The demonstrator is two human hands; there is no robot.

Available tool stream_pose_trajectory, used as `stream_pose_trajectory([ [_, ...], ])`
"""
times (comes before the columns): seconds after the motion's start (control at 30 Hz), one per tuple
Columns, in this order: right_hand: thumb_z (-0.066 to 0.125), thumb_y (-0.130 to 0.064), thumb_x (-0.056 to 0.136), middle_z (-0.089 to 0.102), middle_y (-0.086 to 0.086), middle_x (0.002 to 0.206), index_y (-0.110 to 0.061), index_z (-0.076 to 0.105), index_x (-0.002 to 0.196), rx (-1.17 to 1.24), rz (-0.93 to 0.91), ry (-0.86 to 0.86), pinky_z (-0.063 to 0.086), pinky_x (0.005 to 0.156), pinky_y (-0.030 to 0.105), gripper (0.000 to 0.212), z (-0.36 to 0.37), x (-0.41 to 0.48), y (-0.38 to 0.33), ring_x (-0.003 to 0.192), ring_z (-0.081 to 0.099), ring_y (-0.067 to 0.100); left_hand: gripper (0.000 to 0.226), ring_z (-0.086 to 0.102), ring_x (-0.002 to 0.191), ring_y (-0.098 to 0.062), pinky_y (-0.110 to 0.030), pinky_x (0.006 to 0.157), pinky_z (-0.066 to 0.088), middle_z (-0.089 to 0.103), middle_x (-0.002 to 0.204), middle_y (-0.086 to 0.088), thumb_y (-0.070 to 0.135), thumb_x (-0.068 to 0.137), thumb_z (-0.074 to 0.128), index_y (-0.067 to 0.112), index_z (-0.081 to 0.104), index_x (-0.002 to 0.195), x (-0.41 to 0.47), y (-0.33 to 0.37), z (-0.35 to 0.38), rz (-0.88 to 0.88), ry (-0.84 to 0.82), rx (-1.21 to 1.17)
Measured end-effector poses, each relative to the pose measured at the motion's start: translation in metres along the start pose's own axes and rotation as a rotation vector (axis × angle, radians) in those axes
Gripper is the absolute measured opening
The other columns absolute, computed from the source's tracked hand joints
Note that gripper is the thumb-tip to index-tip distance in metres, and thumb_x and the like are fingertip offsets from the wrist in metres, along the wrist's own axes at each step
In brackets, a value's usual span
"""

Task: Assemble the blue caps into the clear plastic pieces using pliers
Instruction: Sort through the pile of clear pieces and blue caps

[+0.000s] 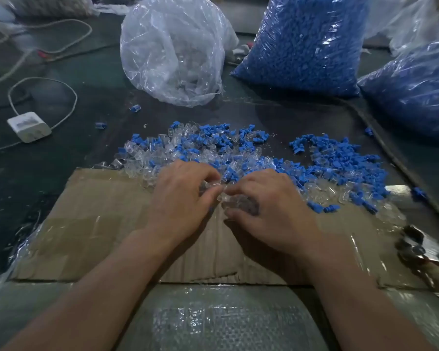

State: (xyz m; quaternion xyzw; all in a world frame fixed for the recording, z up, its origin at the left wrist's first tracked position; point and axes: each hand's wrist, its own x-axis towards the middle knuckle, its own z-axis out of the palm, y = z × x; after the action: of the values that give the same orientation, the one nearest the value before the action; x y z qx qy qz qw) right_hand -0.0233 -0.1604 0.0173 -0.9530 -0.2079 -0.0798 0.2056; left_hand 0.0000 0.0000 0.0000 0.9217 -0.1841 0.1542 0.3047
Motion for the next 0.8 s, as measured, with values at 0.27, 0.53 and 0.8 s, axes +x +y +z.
stream_pose_trajectory([
  [0.27, 0.059, -0.044, 0.082, 0.057, -0.011, 0.103, -0.027, 0.062, 0.102, -0.054, -0.029, -0.009, 0.017, 0.081, 0.021, 0.027, 0.004, 0.001, 0.004, 0.098, 0.04, 0.006, 0.015, 0.047, 0.078, -0.01, -0.029, 0.076, 0.032, 0.063, 0.081, 0.003, 0.004, 0.077, 0.069, 0.009, 0.068, 0.091, 0.0, -0.004, -0.002, 0.019, 0.135, -0.017],
  [0.53, 0.063, -0.03, 0.084, 0.057, -0.021, 0.086, -0.018, 0.068, 0.094, 0.195, 0.059, 0.205, 0.025, 0.09, 0.028, 0.016, 0.004, 0.002, 0.004, 0.087, 0.041, -0.012, 0.027, 0.053, 0.085, -0.005, -0.025, 0.076, 0.044, 0.064, 0.088, 0.007, 0.027, 0.075, 0.058, 0.014, 0.069, 0.096, -0.009, 0.006, -0.006, 0.214, 0.069, -0.126],
  [0.8, 0.049, -0.039, 0.082, 0.048, -0.024, 0.08, -0.041, 0.048, 0.08, 0.396, 0.112, 0.141, 0.041, 0.079, 0.027, 0.004, -0.001, 0.002, -0.004, 0.087, 0.05, 0.002, 0.026, 0.052, 0.082, 0.006, -0.006, 0.076, 0.042, 0.06, 0.091, 0.008, 0.014, 0.075, 0.067, 0.009, 0.066, 0.1, -0.009, 0.014, -0.008, 0.213, 0.054, -0.229],
])
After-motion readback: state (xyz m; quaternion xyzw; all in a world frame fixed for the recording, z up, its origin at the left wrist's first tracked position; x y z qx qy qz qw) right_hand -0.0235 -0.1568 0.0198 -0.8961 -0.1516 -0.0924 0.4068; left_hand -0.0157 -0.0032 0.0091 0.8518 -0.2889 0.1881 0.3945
